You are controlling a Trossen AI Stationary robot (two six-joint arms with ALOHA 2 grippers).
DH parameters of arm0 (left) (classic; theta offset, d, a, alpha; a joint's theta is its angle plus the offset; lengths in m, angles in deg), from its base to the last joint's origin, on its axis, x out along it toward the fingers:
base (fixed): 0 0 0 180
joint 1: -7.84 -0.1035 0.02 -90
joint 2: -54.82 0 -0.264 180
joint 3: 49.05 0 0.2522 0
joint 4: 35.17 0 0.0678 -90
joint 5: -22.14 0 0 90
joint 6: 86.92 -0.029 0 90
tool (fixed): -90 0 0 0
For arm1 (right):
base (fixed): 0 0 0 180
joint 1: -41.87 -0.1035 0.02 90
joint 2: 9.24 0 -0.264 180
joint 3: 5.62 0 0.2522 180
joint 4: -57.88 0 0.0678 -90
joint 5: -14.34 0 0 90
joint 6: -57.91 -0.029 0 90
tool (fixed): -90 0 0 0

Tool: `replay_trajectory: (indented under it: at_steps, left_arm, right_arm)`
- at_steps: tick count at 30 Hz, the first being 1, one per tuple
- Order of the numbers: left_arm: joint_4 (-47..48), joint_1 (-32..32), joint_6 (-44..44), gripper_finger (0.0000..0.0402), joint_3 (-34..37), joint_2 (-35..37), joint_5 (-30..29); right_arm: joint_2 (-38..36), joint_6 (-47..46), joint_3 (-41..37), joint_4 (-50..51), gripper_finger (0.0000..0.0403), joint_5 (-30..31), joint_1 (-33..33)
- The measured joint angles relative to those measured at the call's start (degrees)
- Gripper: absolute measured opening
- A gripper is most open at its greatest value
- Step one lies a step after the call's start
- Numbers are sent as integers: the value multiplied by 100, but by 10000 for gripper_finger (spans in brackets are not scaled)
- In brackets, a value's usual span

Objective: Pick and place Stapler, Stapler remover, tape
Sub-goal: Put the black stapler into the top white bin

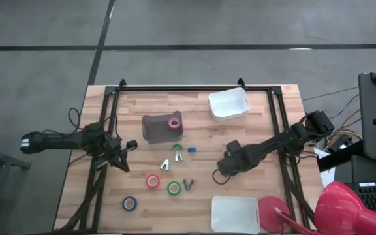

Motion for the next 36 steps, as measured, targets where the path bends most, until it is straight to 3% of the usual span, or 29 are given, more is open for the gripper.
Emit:
replay_trajectory:
  at_steps: [16,24,36]
  left_arm:
    - [-4,0,0,23,1,0,0]
    - [-4,0,0,23,-1,0,0]
    - [-5,0,0,23,-1,0,0]
  right_arm:
    - [-22,480,-436,-7,31,283,120]
    - [-80,1564,-109,57,36,715,674]
    - [-783,3499,811,641,35,1644,2369]
